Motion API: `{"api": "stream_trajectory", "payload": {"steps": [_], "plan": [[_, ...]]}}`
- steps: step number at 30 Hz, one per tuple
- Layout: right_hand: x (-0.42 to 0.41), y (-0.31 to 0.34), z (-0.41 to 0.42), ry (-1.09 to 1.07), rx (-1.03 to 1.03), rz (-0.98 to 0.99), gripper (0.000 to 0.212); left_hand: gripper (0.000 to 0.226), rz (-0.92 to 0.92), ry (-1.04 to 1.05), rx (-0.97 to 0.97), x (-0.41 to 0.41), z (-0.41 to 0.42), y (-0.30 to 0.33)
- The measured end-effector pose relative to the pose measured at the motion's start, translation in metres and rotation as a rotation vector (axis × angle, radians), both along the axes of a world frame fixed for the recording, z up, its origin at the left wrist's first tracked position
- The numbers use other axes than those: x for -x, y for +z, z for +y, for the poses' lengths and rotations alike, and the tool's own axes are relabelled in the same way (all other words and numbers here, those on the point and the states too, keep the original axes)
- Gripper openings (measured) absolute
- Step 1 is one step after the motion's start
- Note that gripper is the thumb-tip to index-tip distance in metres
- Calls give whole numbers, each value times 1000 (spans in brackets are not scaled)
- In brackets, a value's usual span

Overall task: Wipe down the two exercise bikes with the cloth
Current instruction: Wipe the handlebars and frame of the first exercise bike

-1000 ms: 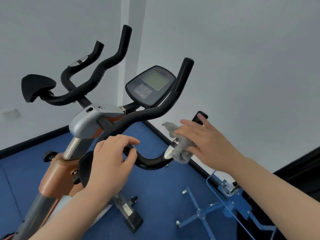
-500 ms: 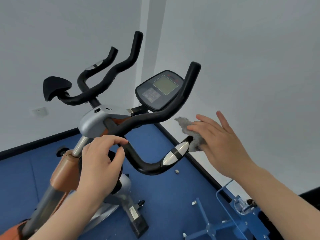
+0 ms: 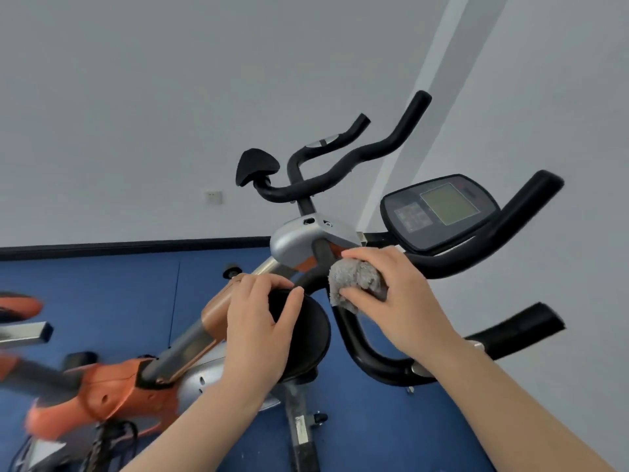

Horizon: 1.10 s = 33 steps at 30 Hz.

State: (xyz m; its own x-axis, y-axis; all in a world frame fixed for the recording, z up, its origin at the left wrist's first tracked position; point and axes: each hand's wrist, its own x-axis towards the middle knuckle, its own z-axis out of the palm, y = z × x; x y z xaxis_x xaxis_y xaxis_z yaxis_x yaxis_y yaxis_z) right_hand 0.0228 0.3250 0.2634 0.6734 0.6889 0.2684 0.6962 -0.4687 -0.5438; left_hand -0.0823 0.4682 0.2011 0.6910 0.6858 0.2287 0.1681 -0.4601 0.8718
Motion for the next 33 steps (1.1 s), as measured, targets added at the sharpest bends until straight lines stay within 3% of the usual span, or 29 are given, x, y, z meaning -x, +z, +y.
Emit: {"api": "stream_trajectory", "payload": {"steps": [4,10,12,15,20,26,33], "plan": [[-14,-11,43,122,185,-157,54,5,-6,-30,-30,0,6,-2],[-25,-23,58,260,338,-385,30,9,-75,-168,21,-5,18,-9],[-40,-18,48,216,325,-463,34,12,-62,-223,-16,-7,22,-9],[-41,-12,44,36,239,-452,34,14,-67,-260,-33,-10,26,-8],[-11,-23,71,219,257,-277,35,15,-109,-308,20,-14,29,-11],[-42,-5,29,-127,258,-397,36,11,-116,-320,92,-11,30,-11],[-18,-23,46,-100,194,-438,34,7,-72,-350,23,-13,33,-3]]}}
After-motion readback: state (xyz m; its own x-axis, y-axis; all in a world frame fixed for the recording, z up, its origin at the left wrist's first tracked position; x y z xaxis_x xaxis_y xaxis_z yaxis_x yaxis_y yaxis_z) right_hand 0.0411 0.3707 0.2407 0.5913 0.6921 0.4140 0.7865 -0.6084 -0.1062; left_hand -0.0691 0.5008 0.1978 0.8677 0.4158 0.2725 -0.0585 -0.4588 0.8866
